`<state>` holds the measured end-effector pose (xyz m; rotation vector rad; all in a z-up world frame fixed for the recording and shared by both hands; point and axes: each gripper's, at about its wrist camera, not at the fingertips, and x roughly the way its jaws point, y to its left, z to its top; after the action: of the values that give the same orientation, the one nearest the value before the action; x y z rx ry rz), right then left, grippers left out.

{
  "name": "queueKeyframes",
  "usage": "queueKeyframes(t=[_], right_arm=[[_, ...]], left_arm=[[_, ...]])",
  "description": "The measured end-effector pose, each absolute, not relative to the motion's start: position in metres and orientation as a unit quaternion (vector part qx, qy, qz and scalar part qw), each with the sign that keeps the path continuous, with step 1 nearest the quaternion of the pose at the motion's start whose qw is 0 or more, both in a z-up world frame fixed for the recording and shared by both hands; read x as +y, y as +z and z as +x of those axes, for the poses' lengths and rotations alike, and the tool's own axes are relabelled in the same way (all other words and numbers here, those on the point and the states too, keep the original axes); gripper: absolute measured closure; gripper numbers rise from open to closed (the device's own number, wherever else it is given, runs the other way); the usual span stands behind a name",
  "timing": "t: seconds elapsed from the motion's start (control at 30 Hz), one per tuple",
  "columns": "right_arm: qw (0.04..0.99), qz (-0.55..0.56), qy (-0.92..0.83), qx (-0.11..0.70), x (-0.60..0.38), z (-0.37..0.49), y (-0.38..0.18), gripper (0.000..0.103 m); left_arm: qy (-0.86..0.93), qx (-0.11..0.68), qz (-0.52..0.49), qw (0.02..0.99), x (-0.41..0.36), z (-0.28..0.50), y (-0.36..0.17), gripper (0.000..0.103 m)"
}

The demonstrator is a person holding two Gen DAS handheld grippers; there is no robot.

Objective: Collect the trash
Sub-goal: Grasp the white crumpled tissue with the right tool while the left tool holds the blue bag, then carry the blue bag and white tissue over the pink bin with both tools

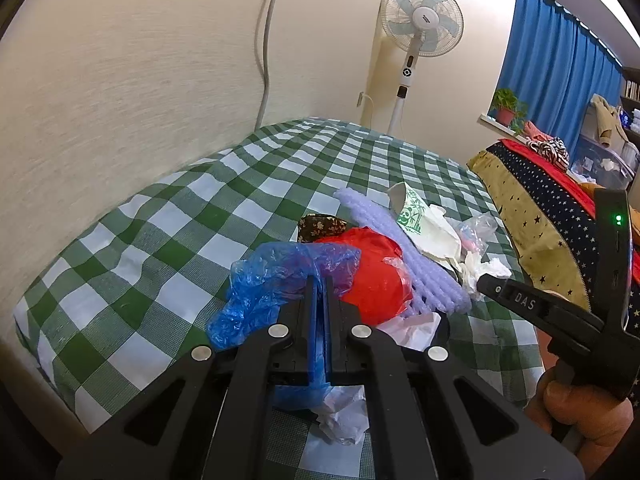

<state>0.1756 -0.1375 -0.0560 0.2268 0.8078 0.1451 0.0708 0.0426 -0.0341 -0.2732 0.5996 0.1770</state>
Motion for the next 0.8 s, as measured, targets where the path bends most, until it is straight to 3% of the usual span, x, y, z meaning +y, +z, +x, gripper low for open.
queueKeyframes(t=[0.8], right_arm=[[0.93,0.082,0.093,0.347,-0.156,0.11,-0.004,0.1]], left_arm=[[0.051,0.283,-0.108,0.952,0.026,0.054,-0.014,0.101]])
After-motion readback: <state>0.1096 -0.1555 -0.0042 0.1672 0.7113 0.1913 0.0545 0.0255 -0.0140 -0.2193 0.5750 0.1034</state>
